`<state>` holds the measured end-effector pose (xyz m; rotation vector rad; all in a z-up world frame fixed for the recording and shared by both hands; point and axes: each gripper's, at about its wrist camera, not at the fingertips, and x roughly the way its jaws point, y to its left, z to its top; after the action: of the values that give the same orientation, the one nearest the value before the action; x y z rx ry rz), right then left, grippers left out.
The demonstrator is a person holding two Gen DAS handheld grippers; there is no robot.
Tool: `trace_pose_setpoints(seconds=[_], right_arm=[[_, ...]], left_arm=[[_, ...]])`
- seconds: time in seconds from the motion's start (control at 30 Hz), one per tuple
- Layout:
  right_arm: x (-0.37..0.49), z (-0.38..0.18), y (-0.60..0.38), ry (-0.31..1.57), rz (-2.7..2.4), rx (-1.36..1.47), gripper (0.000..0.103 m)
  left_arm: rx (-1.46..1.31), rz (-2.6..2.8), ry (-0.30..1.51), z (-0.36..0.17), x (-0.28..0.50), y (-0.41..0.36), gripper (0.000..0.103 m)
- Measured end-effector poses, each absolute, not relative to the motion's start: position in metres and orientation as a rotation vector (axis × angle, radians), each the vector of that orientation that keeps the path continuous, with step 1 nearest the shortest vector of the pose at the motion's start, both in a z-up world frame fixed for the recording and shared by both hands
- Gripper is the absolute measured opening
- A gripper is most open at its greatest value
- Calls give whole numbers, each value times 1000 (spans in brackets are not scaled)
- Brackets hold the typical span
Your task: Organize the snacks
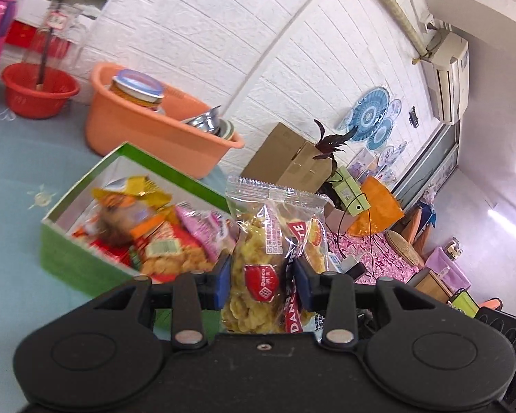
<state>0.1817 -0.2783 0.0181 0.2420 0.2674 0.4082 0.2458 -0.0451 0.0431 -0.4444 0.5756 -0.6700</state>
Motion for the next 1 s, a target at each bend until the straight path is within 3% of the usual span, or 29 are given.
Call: trace_pose_setpoints(seconds=[0.3, 0.43, 0.67, 0.73, 0.8, 0.83, 0.87, 0.9, 1.0], right_arm=[[230, 5, -316, 257, 312, 293, 52], [257, -18, -313, 335, 261, 223, 52], [275, -35, -296, 339, 247, 116, 51], [274, -32, -298, 335, 254, 123, 55], [266, -29, -299, 322, 267, 100, 67], [261, -26, -298, 309, 268, 88, 75], [254, -24, -298, 291, 267, 81, 97], [246, -21, -298, 271, 263, 78, 103], [223, -13, -294, 249, 257, 55, 103]], left_arm=[[-405, -689, 614, 37, 309, -96, 44], [-369, -609, 661, 16, 334, -108, 68], [-365, -562, 682, -10, 351, -99, 64], [-380, -563, 683, -7, 349, -95, 67], [-381, -567, 655, 0, 339, -91, 96], [-380, -562, 630, 5, 331, -89, 103], [-379, -550, 606, 10, 323, -85, 103], [-377, -540, 582, 15, 315, -82, 103], [-359, -532, 519, 29, 285, -74, 103]])
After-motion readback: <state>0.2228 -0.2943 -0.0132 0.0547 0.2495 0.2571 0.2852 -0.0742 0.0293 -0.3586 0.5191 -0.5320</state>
